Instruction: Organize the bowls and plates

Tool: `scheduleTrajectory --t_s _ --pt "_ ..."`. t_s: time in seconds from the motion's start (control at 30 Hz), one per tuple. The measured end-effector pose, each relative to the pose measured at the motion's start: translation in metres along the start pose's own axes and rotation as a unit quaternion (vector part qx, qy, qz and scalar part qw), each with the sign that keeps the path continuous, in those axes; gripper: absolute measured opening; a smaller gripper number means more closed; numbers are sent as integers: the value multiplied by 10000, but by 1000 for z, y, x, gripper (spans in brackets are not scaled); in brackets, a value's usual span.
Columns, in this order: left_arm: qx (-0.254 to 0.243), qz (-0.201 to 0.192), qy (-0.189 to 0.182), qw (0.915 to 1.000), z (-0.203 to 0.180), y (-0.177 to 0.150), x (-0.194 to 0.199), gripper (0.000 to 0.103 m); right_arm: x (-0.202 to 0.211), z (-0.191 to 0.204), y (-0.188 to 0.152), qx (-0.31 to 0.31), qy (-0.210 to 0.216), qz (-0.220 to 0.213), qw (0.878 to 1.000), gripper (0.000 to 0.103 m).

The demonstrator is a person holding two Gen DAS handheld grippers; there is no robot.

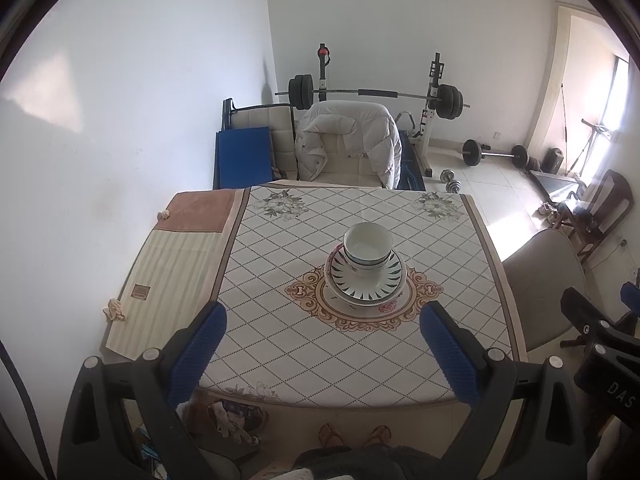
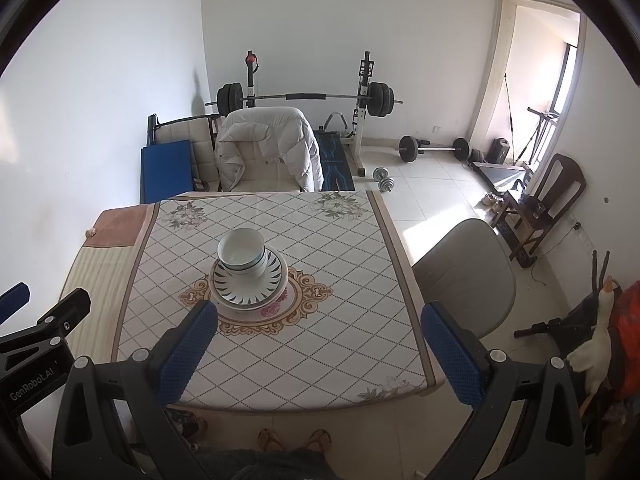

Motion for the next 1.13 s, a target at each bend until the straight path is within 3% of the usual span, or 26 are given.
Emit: scheduleTrajectory --t_s 1.13 --pt "-136 114 -91 9998 12 3 -15 99 -7 10 11 66 70 92 9999 103"
Point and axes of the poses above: each gripper's, at about its wrist camera, not at the fingertips, and x roughly against the way its jaws point, z to its left, y to its top, the point moved 7 cm from there along -x, roughly the way its jaws point, and after that the axes turned 8 degrees about -z, right-handed, at the moved point
